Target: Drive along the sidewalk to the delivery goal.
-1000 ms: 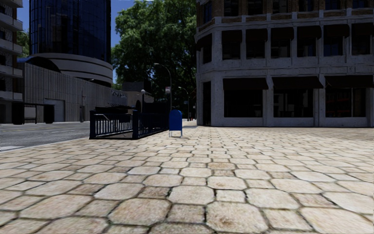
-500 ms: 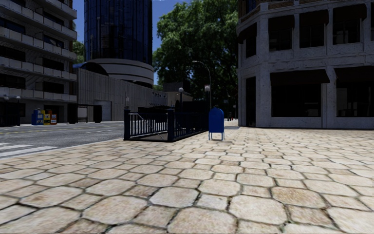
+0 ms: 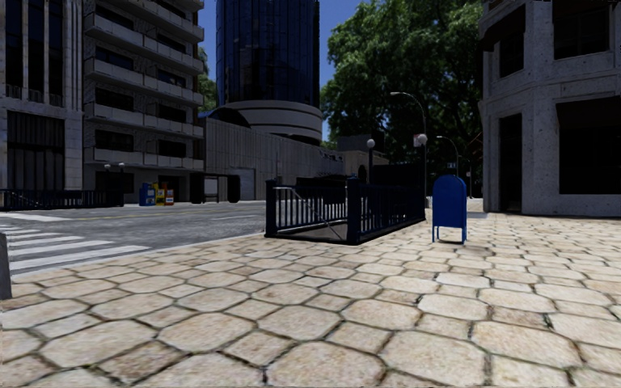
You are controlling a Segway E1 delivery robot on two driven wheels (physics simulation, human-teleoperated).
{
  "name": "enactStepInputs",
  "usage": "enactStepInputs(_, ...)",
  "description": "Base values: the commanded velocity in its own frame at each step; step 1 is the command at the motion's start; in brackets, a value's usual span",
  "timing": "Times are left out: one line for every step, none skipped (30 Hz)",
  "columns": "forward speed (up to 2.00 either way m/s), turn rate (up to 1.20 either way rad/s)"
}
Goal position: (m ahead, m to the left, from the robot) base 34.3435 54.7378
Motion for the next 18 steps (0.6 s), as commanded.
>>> enactStepInputs(2.0,0.58)
enactStepInputs(2.0,0.6)
enactStepInputs(2.0,0.6)
enactStepInputs(2.0,0.61)
enactStepInputs(2.0,0.61)
enactStepInputs(2.0,0.61)
enactStepInputs(2.0,0.61)
enactStepInputs(2.0,0.61)
enactStepInputs(2.0,0.61)
enactStepInputs(2.0,0.61)
enactStepInputs(2.0,0.61)
enactStepInputs(2.0,0.61)
enactStepInputs(2.0,0.61)
enactStepInputs(2.0,0.61)
enactStepInputs(2.0,0.61)
enactStepInputs(2.0,0.61)
enactStepInputs(2.0,0.61)
enactStepInputs(2.0,0.61)
